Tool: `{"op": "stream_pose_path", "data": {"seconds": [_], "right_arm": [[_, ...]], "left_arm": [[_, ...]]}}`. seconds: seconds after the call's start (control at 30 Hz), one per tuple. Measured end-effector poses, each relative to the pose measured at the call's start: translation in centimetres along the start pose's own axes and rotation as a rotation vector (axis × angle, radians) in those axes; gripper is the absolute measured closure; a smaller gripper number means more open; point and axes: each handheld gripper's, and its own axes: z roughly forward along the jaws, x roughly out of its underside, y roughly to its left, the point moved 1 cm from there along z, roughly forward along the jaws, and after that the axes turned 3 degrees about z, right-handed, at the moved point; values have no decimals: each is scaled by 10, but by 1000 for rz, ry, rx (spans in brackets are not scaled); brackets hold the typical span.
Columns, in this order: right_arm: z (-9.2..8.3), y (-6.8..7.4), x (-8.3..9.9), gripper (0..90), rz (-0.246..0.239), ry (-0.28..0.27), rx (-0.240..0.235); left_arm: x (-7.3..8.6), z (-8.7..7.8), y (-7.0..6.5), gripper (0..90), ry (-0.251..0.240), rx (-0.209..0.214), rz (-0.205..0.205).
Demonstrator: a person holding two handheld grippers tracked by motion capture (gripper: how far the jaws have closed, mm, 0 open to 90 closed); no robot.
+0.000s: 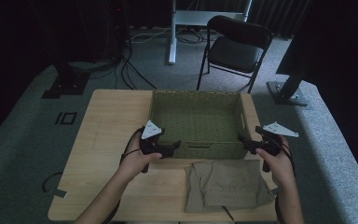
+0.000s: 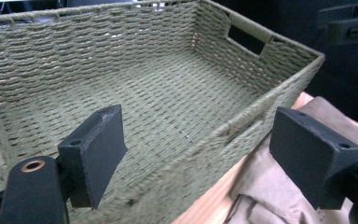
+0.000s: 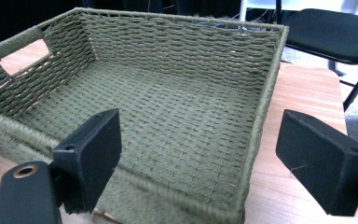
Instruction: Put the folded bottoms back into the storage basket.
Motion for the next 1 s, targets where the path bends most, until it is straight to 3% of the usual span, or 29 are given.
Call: {"op": "stream_pose_path", "data": {"seconds": [0.13,0.43,0.7,1.0], "right_arm": [[-6,2,6,138,-3,3,-4],[-20,1,21,138,0,8,-5],[-27,-5,45,139,25,31,-6],[-29,-17,84,141,62,99,27]], "left_arm": [[5,-2,-9,187,-5,5,18],[21,3,-24,187,8,46,6],[37,13,-39,187,23,62,-3],[61,32,-58,187,79,100,-21]]}}
